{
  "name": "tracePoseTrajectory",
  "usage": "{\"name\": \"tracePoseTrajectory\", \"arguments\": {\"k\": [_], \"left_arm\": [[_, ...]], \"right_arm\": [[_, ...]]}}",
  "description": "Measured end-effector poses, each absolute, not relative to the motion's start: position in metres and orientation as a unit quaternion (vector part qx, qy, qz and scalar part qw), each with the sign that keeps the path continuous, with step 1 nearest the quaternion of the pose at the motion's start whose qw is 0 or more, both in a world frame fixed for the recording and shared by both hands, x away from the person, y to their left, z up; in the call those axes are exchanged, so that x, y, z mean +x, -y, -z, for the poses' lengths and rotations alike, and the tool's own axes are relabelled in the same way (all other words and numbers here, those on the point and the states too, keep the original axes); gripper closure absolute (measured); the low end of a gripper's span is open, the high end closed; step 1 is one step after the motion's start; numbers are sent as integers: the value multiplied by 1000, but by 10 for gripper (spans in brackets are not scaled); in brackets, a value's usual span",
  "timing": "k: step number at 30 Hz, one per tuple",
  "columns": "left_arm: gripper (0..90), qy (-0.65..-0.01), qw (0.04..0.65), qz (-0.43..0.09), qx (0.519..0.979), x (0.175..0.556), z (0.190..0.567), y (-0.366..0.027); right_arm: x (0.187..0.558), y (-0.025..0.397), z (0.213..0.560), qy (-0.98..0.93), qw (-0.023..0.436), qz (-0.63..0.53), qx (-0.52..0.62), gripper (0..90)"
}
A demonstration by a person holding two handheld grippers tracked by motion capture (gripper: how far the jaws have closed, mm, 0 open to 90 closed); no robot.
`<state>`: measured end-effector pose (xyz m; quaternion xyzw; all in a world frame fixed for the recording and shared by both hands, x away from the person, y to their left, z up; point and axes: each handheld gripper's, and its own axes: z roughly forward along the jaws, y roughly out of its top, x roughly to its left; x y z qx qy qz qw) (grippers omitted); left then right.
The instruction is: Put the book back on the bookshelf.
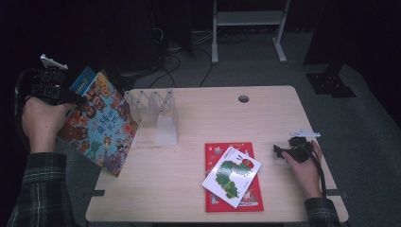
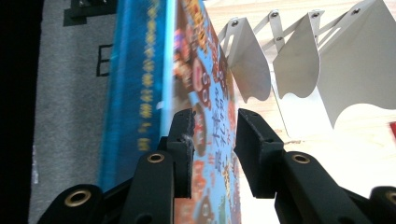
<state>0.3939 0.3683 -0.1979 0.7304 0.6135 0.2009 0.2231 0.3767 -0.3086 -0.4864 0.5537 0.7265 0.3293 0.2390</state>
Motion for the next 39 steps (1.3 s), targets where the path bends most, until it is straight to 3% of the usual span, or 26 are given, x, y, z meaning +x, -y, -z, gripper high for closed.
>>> {"name": "tracePoseTrajectory", "arguments": {"k": [16, 29, 35, 39], "left_arm": [[900, -555, 245, -156, 780, 391, 207, -330], [896, -493, 264, -111, 822, 384, 257, -280], [821, -480, 278, -97, 826, 379, 283, -264], [720, -469, 283, -95, 831, 376, 296, -254]], "right_arm": [[377, 309, 486, -727, 239, -329, 554, 180], [376, 308, 486, -729, 236, -330, 551, 172], [376, 308, 486, -730, 236, -330, 550, 168], [376, 308, 486, -730, 236, -330, 550, 168]]}}
